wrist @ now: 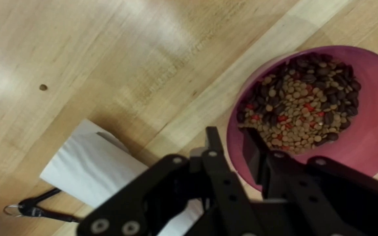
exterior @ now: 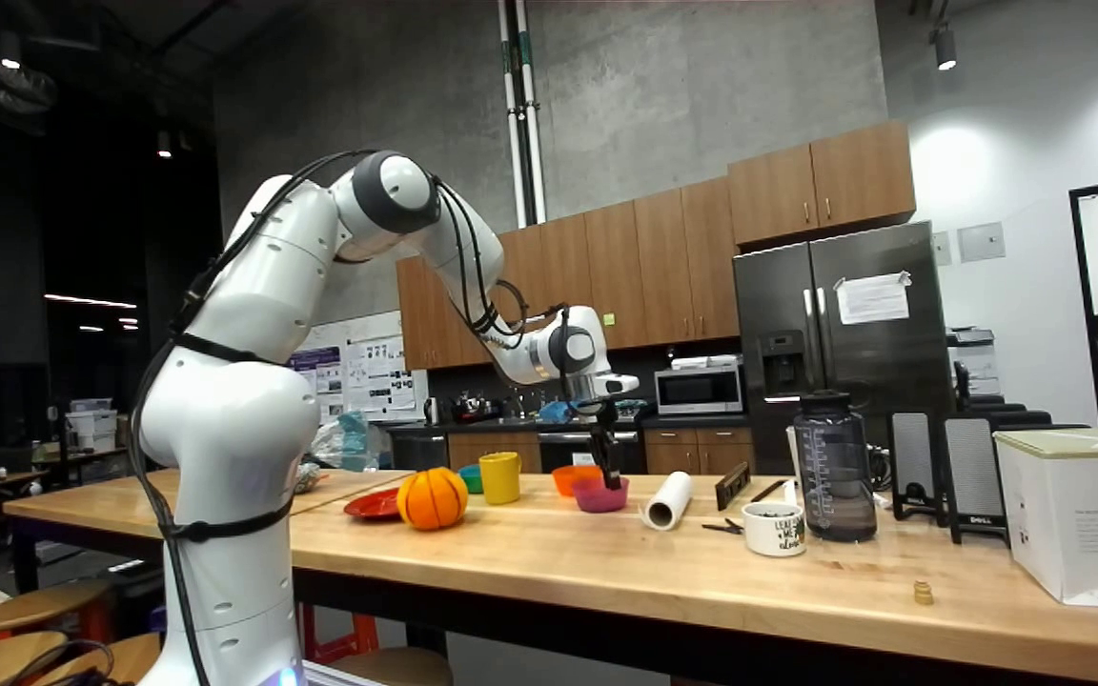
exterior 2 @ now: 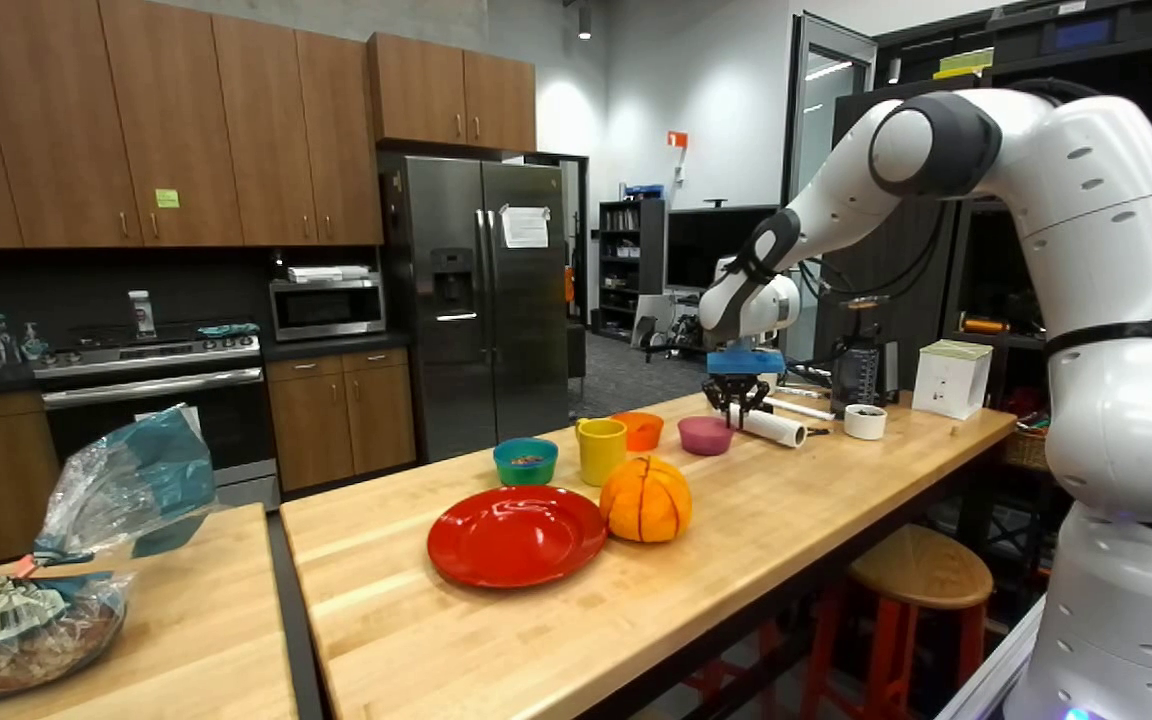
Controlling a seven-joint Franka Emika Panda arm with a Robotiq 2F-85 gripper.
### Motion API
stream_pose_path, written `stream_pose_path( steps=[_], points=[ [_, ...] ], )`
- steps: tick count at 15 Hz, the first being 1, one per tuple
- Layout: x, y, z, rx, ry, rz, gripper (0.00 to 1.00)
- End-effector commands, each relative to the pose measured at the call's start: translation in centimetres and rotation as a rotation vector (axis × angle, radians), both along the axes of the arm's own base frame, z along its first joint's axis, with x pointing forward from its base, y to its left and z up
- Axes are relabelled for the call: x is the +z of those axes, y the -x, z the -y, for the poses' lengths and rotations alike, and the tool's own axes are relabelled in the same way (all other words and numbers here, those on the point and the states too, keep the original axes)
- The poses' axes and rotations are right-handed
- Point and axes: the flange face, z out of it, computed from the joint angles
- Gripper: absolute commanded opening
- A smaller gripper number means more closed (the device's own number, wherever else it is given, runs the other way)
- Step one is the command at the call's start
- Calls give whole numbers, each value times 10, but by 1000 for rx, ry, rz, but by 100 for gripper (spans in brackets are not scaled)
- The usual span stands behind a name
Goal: Pour the contents in the purple bowl into the blue bowl.
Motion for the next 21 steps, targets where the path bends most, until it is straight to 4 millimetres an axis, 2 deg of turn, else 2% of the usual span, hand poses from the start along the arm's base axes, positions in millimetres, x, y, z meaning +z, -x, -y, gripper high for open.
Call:
stream_pose_path(
  steps=[1, 4, 14, 15, 16, 19, 21],
  points=[
    [1, -1, 0, -3, -5, 2, 31],
    [1, -1, 0, -8, -11, 5, 50],
    [1, -1, 0, -7, -11, 6, 50],
    [1, -1, 0, -7, -11, 6, 75],
    [-3, -5, 1, -13, -15, 4, 77],
    [-8, -8, 2, -23, -29, -4, 93],
    [-12, -11, 2, -26, -36, -8, 100]
  ],
)
